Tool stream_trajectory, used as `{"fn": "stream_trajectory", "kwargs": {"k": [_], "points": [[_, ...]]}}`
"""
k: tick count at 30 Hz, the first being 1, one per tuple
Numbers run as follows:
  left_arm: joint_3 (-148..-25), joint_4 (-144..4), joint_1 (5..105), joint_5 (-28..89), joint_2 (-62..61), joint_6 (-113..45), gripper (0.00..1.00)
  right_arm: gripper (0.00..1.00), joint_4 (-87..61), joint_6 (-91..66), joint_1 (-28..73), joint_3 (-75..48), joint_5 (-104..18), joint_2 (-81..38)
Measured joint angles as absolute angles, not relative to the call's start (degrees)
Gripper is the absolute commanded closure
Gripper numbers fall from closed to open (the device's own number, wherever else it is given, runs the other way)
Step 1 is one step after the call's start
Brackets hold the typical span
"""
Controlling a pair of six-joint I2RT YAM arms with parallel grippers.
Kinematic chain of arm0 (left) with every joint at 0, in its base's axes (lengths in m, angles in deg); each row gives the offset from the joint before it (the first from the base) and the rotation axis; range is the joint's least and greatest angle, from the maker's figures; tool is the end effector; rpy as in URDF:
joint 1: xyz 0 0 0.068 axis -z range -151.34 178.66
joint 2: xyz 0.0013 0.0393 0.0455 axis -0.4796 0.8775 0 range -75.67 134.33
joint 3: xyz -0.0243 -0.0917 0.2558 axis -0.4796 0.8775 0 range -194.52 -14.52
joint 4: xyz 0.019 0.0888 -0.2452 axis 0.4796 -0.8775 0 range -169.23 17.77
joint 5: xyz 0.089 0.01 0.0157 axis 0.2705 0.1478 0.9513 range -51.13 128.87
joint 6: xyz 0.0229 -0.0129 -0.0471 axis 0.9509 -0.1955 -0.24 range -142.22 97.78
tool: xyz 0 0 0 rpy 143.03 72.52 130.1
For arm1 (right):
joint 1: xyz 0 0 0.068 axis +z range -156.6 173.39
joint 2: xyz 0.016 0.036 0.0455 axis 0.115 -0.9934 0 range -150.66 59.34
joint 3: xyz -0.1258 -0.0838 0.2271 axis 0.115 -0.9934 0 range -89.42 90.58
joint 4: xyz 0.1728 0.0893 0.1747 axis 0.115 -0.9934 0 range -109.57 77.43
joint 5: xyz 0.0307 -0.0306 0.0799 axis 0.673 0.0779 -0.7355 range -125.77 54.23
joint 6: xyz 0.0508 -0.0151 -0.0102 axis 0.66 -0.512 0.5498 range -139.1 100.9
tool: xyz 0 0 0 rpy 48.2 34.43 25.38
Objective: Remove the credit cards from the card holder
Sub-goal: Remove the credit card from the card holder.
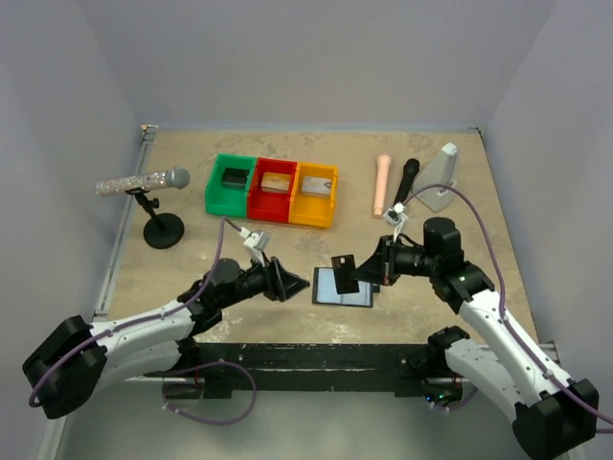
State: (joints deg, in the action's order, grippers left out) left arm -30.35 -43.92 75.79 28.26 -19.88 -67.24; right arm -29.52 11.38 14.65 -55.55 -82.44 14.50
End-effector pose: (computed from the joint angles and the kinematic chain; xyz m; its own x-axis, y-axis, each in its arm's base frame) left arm 0.1345 -0.1545 0.1985 -0.6934 -0.2750 -0.6660 0.4988 0.4838 -0.7191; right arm 0.1506 0.0865 0.2658 -0.8061 0.0600 -0.5887 -0.5092 0.4364 0.7418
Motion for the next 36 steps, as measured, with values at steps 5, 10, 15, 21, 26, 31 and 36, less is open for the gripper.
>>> {"fn": "stream_trajectory", "kwargs": {"k": [5,10,15,21,26,31,36], "points": [[-22.46,-31.96,75.36,20.57,-18.24,-70.36,0.50,1.00,-23.90,13.19,15.79,-55.58,-88.06,11.90],[-21.30,-13.08,75.16,16.61,-14.77,-75.24,0.46,1.00,-23.07,13.37,17.78,-54.72,-90.66,11.41],[-21.26,-4.03,75.16,14.32,-11.38,-78.30,0.48,1.00,-23.02,13.26,19.79,-53.63,-90.99,10.19],[-21.63,-3.31,75.18,13.44,-11.92,-78.65,0.54,1.00,-23.11,13.24,21.93,-53.52,-90.86,8.73],[-22.46,-5.91,75.18,13.33,-15.05,-77.73,0.60,1.00,-23.16,13.19,23.00,-52.67,-90.84,7.57],[-24.10,-9.75,75.25,12.98,-16.34,-75.96,0.62,1.00,-23.11,13.19,24.22,-51.64,-90.88,6.50],[-24.52,-12.57,75.29,12.63,-16.49,-74.91,0.62,1.00,-23.13,13.17,24.64,-51.07,-90.86,5.95]]}}
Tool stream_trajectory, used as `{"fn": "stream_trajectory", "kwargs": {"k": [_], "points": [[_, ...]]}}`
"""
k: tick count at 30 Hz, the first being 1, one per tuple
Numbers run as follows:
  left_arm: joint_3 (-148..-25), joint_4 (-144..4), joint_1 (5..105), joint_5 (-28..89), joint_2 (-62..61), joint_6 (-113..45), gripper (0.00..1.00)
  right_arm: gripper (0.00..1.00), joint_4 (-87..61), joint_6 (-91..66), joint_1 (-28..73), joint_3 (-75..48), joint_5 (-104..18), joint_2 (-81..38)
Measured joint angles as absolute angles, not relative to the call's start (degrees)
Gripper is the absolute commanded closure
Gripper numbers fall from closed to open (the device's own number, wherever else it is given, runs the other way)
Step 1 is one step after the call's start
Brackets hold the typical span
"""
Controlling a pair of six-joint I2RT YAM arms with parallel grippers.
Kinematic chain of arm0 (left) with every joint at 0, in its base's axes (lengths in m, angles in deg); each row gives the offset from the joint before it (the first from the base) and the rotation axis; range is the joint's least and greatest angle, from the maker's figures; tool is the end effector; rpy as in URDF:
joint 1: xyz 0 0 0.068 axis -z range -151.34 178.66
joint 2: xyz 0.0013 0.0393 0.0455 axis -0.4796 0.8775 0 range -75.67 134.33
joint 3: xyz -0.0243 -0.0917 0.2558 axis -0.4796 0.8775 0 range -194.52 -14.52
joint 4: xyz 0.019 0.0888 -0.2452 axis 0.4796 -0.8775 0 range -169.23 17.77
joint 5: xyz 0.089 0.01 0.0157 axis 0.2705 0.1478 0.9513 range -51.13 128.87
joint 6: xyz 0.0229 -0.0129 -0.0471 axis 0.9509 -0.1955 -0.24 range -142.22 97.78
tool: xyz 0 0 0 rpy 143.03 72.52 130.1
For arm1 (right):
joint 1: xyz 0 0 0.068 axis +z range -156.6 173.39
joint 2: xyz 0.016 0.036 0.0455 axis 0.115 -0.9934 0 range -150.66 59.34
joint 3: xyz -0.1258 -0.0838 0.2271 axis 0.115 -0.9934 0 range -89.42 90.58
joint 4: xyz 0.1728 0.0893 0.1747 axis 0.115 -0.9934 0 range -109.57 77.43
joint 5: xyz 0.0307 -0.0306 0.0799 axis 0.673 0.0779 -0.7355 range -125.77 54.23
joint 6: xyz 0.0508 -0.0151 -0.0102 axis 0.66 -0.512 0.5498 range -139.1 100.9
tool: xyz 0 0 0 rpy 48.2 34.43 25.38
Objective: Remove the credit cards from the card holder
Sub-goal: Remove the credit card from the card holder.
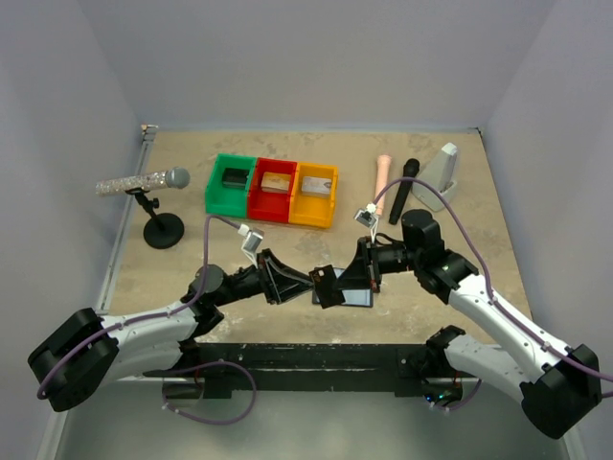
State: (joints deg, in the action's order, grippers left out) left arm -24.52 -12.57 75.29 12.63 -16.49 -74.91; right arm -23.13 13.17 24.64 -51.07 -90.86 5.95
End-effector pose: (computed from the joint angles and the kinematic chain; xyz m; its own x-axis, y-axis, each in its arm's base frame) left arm 0.1222 -0.1523 0.2134 -0.6803 -0.3187 -0.6600 0.6756 0.0765 -0.7333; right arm 0.1557 0.1287 0.2790 -0.8085 -0.1330 -0.5733 -0.5883 0.2090 0.7811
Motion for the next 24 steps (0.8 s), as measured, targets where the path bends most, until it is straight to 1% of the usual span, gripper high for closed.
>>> {"fn": "stream_trajectory", "kwargs": {"k": [3,7,16,21,22,24], "points": [[-24.60,-14.15,75.29,12.48,-16.49,-74.51,0.62,1.00,-23.13,13.15,24.86,-50.90,-90.81,5.95],[-24.63,-14.61,75.29,12.37,-16.54,-74.10,0.69,1.00,-23.16,13.04,24.90,-50.83,-90.81,5.97],[-24.63,-14.45,75.29,11.65,-16.54,-74.12,0.65,1.00,-23.18,12.97,25.30,-50.83,-90.84,5.71],[-24.71,-13.95,75.36,11.13,-16.38,-74.16,0.65,1.00,-23.18,12.97,25.64,-50.77,-90.84,5.27],[-24.71,-13.84,75.36,11.00,-16.38,-74.19,0.66,1.00,-23.18,12.97,25.64,-50.77,-90.84,5.27],[-24.71,-13.29,75.46,10.95,-16.34,-74.23,0.71,1.00,-23.16,12.97,25.73,-50.75,-90.81,5.27]]}}
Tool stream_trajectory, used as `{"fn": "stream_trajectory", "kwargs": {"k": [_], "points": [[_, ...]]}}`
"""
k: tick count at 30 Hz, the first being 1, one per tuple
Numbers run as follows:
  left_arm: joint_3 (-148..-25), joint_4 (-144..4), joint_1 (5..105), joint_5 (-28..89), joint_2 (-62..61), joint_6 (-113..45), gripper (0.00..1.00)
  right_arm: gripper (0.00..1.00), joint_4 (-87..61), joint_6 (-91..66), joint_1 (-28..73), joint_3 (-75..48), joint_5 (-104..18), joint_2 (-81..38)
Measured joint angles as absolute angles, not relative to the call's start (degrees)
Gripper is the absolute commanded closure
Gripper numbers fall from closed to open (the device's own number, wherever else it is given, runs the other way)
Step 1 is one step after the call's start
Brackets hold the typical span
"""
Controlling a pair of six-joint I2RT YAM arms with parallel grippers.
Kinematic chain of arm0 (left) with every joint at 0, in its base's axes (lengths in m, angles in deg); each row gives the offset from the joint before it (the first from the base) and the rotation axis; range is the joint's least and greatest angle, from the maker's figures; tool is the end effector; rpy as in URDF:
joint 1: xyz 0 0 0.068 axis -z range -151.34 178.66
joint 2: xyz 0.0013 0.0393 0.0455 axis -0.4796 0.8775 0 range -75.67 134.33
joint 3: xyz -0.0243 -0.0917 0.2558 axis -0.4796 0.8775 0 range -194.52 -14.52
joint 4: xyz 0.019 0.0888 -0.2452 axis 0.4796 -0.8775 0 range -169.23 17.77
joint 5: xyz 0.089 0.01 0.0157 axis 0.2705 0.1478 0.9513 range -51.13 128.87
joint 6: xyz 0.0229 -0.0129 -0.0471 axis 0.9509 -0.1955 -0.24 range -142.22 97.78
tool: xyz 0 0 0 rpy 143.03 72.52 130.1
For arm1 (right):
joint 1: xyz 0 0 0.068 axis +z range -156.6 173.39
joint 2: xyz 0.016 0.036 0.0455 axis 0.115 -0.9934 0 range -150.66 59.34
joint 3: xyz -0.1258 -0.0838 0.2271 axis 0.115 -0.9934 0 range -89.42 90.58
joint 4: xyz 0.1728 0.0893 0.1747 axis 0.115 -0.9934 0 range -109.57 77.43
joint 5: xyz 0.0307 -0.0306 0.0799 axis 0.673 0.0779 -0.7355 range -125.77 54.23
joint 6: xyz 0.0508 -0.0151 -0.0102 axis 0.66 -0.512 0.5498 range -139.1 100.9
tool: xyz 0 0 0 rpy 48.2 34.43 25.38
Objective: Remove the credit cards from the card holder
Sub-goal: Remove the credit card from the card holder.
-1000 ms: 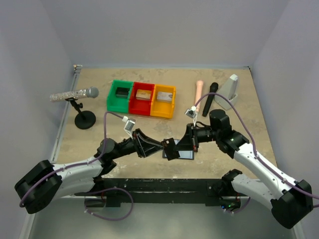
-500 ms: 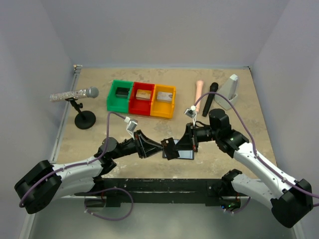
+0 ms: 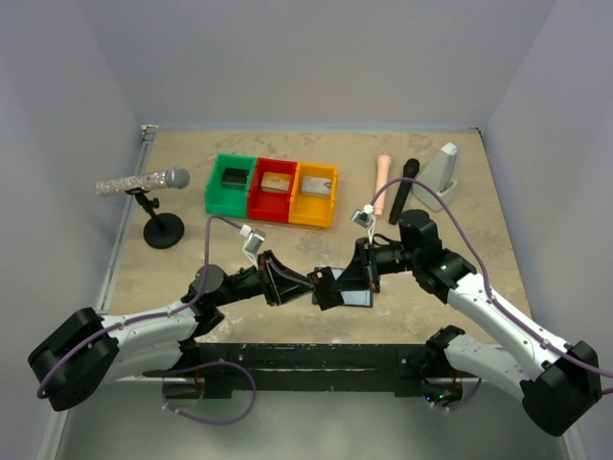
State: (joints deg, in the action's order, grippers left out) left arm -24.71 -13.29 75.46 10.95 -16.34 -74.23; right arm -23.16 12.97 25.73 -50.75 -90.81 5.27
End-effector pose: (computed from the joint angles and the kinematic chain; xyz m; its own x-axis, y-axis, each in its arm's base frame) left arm 0.1214 -0.1536 0.2125 -0.6848 -0.2880 -0.6694 0.6828 0.0674 -0.7275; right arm 0.1551 0.1328 0.2787 -0.8070 -0.1507 -0.5710 -0.5905 0.2008 0.7816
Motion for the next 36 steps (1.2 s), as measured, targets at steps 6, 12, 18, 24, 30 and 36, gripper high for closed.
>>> {"fn": "stream_trajectory", "kwargs": {"k": [6,12,18,24,30,36], "points": [[-24.74,-12.40,75.73,10.30,-15.73,-75.08,0.91,1.00,-23.13,12.99,25.89,-50.75,-90.84,4.94],[-24.74,-10.91,75.73,9.53,-15.03,-75.65,1.00,1.00,-23.29,12.75,25.80,-50.75,-90.81,4.57],[-24.74,-12.55,75.99,11.28,-16.34,-75.59,1.00,0.49,-24.49,12.30,25.84,-50.37,-90.00,4.60],[-25.76,-27.59,76.01,23.10,-26.90,-73.46,1.00,0.33,-28.64,10.94,25.86,-49.15,-84.28,6.91],[-31.73,-45.60,72.30,41.33,-33.98,-72.61,1.00,0.34,-32.14,10.74,25.49,-49.15,-75.82,12.40],[-36.52,-57.71,68.10,56.83,-35.01,-73.77,1.00,0.37,-32.40,10.90,25.47,-49.41,-70.07,14.85]]}}
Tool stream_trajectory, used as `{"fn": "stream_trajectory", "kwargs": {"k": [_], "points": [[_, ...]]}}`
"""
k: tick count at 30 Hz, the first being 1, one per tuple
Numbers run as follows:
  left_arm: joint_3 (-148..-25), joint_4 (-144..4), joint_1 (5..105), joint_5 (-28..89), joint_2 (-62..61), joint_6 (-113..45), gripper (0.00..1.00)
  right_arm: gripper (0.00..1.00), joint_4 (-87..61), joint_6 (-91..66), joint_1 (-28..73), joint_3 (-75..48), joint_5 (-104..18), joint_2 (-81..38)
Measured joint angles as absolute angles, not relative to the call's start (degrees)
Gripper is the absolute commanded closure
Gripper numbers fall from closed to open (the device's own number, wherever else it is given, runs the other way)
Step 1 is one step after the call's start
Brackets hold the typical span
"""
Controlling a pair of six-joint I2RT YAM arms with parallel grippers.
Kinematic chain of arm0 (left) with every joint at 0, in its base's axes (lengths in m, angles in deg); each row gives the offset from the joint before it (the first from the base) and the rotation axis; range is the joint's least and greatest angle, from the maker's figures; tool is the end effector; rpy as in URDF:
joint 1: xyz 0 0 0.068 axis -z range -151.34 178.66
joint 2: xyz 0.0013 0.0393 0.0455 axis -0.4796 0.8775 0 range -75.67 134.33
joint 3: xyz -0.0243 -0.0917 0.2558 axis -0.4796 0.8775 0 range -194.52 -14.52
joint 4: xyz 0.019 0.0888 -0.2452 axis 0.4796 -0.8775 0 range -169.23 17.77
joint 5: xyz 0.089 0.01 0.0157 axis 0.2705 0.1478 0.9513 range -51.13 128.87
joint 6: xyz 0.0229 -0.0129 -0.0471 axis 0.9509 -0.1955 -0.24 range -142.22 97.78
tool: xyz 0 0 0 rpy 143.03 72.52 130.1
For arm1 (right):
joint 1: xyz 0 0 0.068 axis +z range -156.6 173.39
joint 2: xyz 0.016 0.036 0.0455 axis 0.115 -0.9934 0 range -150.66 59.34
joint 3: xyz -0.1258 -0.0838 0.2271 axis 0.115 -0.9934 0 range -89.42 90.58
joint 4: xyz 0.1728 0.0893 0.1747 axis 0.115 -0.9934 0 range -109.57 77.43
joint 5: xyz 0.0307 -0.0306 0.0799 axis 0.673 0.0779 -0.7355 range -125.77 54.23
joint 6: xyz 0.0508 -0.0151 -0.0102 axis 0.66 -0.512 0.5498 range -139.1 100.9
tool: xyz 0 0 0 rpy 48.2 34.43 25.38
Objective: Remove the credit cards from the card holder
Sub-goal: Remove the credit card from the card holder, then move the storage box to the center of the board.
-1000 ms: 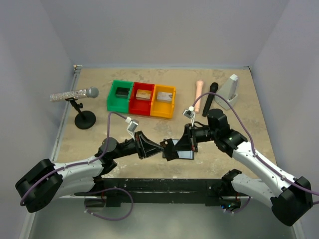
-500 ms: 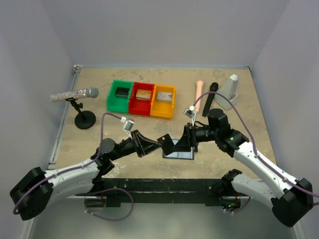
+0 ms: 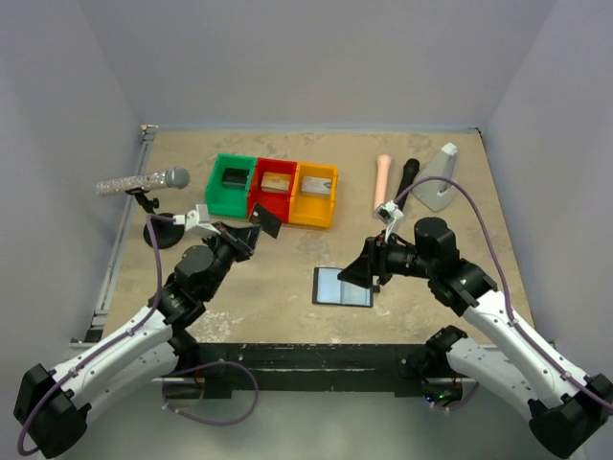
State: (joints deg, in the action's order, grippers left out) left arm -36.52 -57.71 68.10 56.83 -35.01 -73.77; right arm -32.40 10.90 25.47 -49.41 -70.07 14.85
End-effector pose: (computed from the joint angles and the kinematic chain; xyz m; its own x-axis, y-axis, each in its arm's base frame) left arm 0.1450 -0.1050 0.2563 -0.3219 -0.6999 -0.6376 0.1846 0.6142 -0.7673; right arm 0.1375 0.1099 0.2966 -0.7390 0.0244 -0.6732 -0.5823 0.4793 0.6566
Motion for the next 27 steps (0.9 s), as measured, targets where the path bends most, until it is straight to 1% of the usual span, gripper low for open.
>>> {"fn": "stream_trajectory", "kwargs": {"k": [4,7,10,12,15,20,27], "points": [[-35.97,-61.64,67.66,63.12,-38.85,-74.47,1.00,0.38,-32.49,11.79,25.47,-49.70,-62.66,13.58],[-34.66,-61.86,67.47,65.16,-41.74,-75.41,1.00,0.34,-32.20,12.89,25.47,-49.65,-53.96,10.41],[-33.33,-62.06,67.03,65.51,-43.44,-76.57,1.00,0.31,-33.08,13.54,25.47,-46.42,-44.13,1.64],[-33.13,-62.17,66.83,65.20,-43.55,-77.07,1.00,0.30,-34.22,13.65,25.40,-40.93,-38.77,-6.97],[-33.13,-62.12,66.42,64.04,-43.53,-77.29,1.00,0.29,-34.89,13.43,25.32,-33.17,-33.55,-16.82],[-33.15,-62.12,66.04,62.07,-43.64,-77.31,1.00,0.29,-35.85,12.82,25.25,-20.78,-28.76,-29.59],[-33.17,-62.17,65.80,60.52,-45.06,-77.03,1.00,0.31,-39.13,11.90,25.21,-7.51,-27.71,-43.45]]}}
